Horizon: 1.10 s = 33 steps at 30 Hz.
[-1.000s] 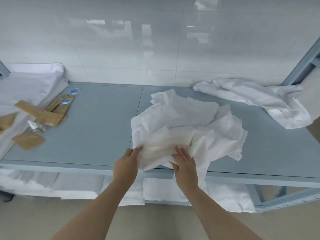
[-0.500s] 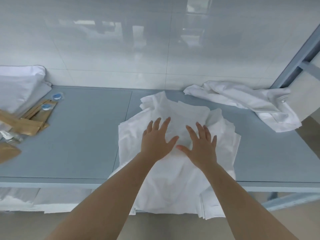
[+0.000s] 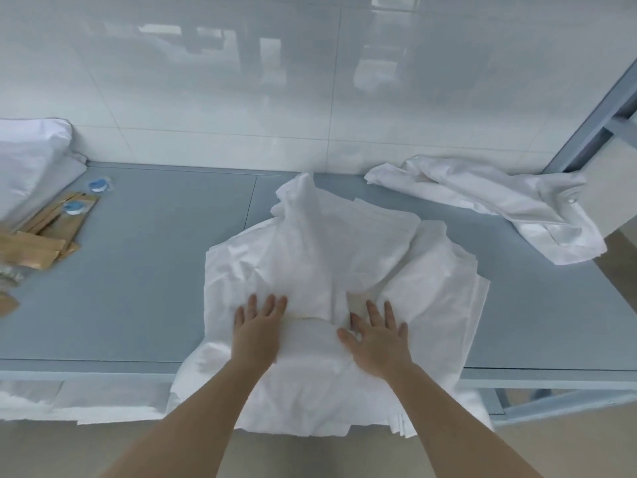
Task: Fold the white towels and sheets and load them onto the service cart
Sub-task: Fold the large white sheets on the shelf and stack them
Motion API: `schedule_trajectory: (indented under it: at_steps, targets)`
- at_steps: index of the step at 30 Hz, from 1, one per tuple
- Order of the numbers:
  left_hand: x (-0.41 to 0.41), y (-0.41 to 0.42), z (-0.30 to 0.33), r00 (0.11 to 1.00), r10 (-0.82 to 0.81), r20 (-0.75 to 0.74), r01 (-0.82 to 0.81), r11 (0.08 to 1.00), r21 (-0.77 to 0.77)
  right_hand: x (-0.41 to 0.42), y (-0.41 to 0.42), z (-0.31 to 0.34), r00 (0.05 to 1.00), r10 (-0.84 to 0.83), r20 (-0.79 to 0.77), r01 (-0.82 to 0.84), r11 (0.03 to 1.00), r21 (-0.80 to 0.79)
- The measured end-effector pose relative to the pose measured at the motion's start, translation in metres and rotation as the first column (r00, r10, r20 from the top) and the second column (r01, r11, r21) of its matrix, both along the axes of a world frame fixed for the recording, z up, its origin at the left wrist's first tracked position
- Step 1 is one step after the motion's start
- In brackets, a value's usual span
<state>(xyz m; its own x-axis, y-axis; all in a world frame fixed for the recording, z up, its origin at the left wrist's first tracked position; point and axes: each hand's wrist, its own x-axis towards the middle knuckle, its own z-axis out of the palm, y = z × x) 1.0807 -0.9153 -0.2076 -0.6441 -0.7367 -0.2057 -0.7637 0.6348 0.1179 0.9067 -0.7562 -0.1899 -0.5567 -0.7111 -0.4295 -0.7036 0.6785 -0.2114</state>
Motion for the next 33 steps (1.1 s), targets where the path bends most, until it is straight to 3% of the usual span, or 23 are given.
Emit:
schedule_trajectory:
  at_steps: [5,8,10,12,15,19,27,33]
  targets:
    - [0.038,-0.009,-0.007,0.996,0.085,0.013,-0.085,0.996,-0.041,0.034,0.000,-0.005,0.998,-0.009,-0.066,0.008,1.000,-0.012]
    - [0.037,-0.012,0.003,0.988,0.153,0.025,-0.152,0.988,-0.026,0.046,-0.006,0.001,0.970,-0.075,-0.233,0.047,0.991,-0.123]
    - [0.029,-0.013,0.015,0.975,0.213,-0.064,-0.216,0.975,-0.051,0.035,-0.019,0.007,0.933,-0.106,-0.343,0.006,0.960,-0.280]
    - [0.017,-0.016,0.024,0.960,0.213,-0.179,-0.226,0.973,-0.053,0.008,-0.040,0.014,0.946,0.026,-0.324,-0.134,0.939,-0.316]
    - [-0.003,-0.022,0.023,0.965,0.166,-0.201,-0.173,0.985,-0.017,-0.035,-0.076,0.022,0.915,0.377,-0.146,-0.388,0.920,-0.052]
    - [-0.010,-0.025,-0.003,0.977,0.198,-0.079,-0.191,0.977,0.090,-0.068,-0.096,0.009,0.828,0.543,-0.139,-0.521,0.837,0.164]
    - [-0.009,-0.027,-0.020,0.979,0.204,-0.003,-0.204,0.979,0.008,-0.071,-0.072,-0.005,0.855,0.472,-0.214,-0.451,0.881,0.141]
    - [-0.009,-0.035,-0.021,0.988,0.148,0.051,-0.146,0.989,-0.029,-0.062,-0.032,-0.007,0.940,0.259,-0.222,-0.230,0.962,0.147]
